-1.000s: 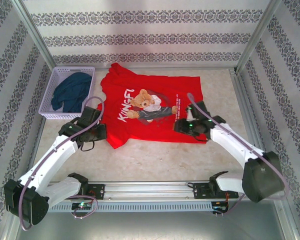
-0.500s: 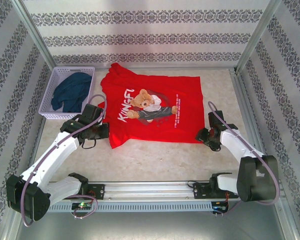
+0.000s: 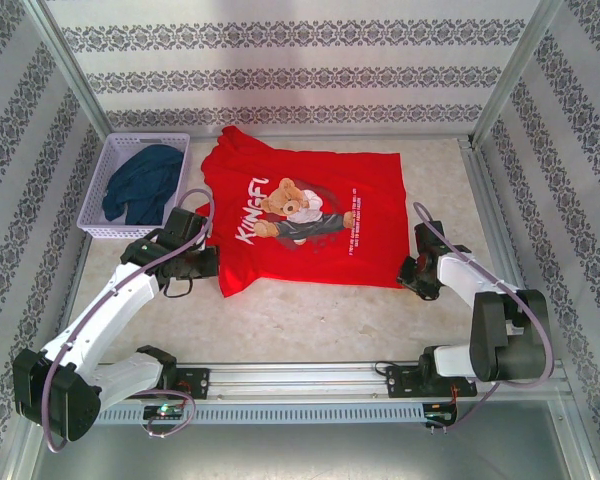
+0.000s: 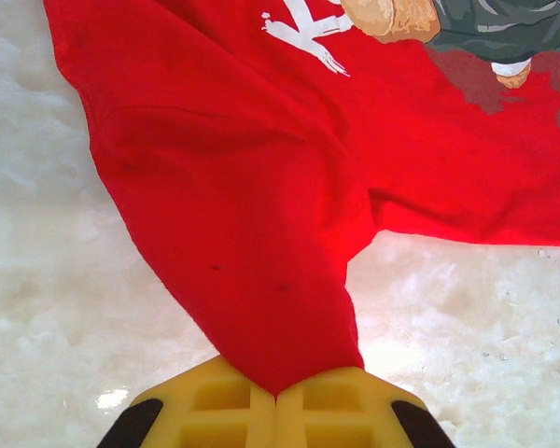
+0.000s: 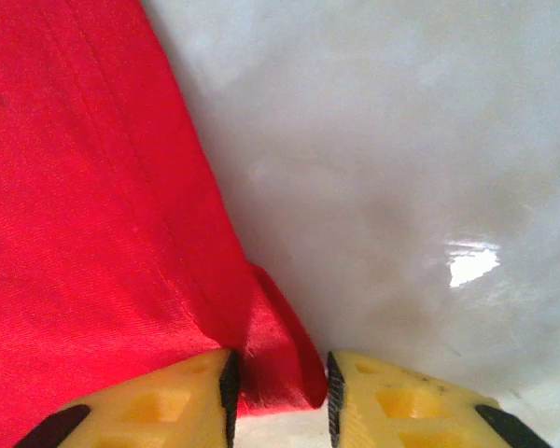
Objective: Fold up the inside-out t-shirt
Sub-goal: Turn over the T-shirt at the center of the table.
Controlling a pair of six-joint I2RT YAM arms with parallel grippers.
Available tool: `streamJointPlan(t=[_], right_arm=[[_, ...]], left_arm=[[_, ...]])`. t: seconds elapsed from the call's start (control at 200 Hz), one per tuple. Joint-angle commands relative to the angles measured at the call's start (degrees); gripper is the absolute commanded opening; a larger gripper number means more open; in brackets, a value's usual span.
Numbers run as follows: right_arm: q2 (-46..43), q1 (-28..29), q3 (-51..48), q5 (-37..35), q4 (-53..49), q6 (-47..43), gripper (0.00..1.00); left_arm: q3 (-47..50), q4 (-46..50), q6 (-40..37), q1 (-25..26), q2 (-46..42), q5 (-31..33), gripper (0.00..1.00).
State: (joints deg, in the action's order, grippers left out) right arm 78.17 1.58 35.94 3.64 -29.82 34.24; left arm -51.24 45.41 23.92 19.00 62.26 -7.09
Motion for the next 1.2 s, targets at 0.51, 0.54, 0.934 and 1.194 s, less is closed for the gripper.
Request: streamJointPlan(t=[0.51,0.54,0.934,1.194], right_arm=[[-4.87,0.13,-0.26,9.98,17.53,-1.19,0.0],[-4.26,0.17,0.45,10.43,17.41,-1.37,0.0],[-23.84,-0.7,23.76,6.23,0.85,-6.23,0.0],[-31.23,-0.8,47.75,-0.09,-9.64,-9.62,0.0]], left_arm=[[7.32,-10.61,9.04,-1.06,-6.11,6.77,0.0],[8.01,-12.38,9.65,-1.03,-6.61,8.1,0.0],[-15.91,-14.19,-3.33,-1.71,-21.84,27.15,0.0],[-45.74,-7.63,-13.5,-1.77,-16.54,23.85,0.0]])
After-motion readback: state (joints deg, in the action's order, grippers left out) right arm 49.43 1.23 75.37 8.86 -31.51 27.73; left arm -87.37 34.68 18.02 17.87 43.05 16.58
